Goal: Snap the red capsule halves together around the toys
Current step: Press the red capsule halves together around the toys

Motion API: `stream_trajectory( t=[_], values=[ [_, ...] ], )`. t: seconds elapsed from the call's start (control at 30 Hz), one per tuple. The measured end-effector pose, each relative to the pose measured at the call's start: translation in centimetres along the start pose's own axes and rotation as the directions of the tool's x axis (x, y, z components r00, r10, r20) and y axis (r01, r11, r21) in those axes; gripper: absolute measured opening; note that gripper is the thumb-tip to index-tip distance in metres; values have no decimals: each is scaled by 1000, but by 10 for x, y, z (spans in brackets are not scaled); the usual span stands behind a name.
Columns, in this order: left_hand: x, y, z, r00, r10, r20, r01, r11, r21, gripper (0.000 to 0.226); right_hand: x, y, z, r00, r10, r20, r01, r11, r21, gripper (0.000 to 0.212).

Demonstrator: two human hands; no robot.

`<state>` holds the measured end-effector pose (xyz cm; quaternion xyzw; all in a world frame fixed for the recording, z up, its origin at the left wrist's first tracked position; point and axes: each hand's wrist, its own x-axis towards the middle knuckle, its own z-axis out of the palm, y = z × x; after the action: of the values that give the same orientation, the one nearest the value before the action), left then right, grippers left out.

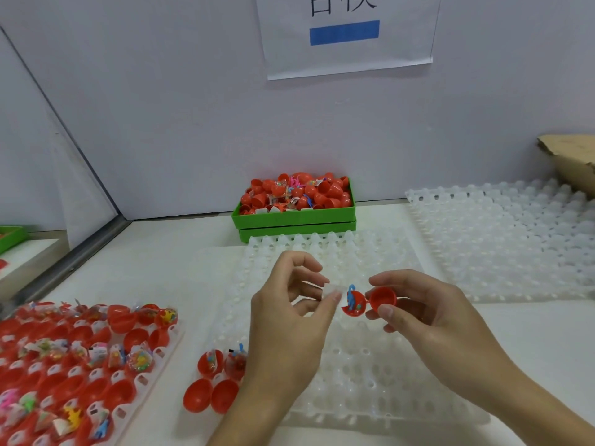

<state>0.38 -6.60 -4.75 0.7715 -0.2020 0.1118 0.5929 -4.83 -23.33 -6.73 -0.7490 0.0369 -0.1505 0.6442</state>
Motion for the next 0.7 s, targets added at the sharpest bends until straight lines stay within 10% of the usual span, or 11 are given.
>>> stream_trajectory(
  t=[0.7],
  values=[
    [-4, -3, 5, 988, 123, 99, -136, 980, 145, 34, -4, 0, 6, 996, -76, 54, 77, 997, -7, 41]
  ],
)
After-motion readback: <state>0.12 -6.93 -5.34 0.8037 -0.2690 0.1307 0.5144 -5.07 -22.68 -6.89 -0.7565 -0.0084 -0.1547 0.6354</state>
